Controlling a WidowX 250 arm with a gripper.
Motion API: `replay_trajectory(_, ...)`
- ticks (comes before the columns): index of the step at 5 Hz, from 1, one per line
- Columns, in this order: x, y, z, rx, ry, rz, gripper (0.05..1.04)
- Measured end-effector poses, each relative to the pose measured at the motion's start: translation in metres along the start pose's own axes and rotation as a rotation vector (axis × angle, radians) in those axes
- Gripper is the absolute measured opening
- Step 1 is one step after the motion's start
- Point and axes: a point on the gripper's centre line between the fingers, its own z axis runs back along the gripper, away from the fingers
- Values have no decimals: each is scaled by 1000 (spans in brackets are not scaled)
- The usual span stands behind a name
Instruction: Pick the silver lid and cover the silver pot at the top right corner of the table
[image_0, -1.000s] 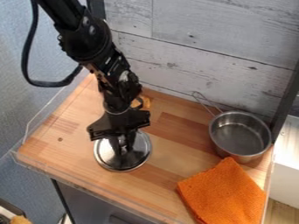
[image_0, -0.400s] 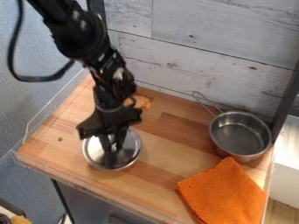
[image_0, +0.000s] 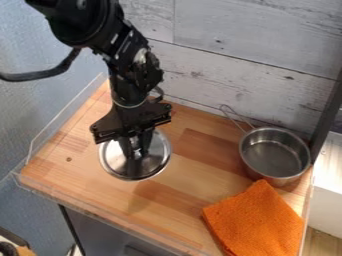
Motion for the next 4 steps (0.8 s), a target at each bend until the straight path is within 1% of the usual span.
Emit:
replay_trajectory(1, -10, -28, 13, -24, 6, -53, 282)
replay_trajectory(2, -14, -62, 31, -56, -22, -91, 282)
replay_trajectory(3, -17, -89, 38, -72, -17, -109, 282)
replay_trajectory(4, -27, -123, 36, -95, 7, -148, 282)
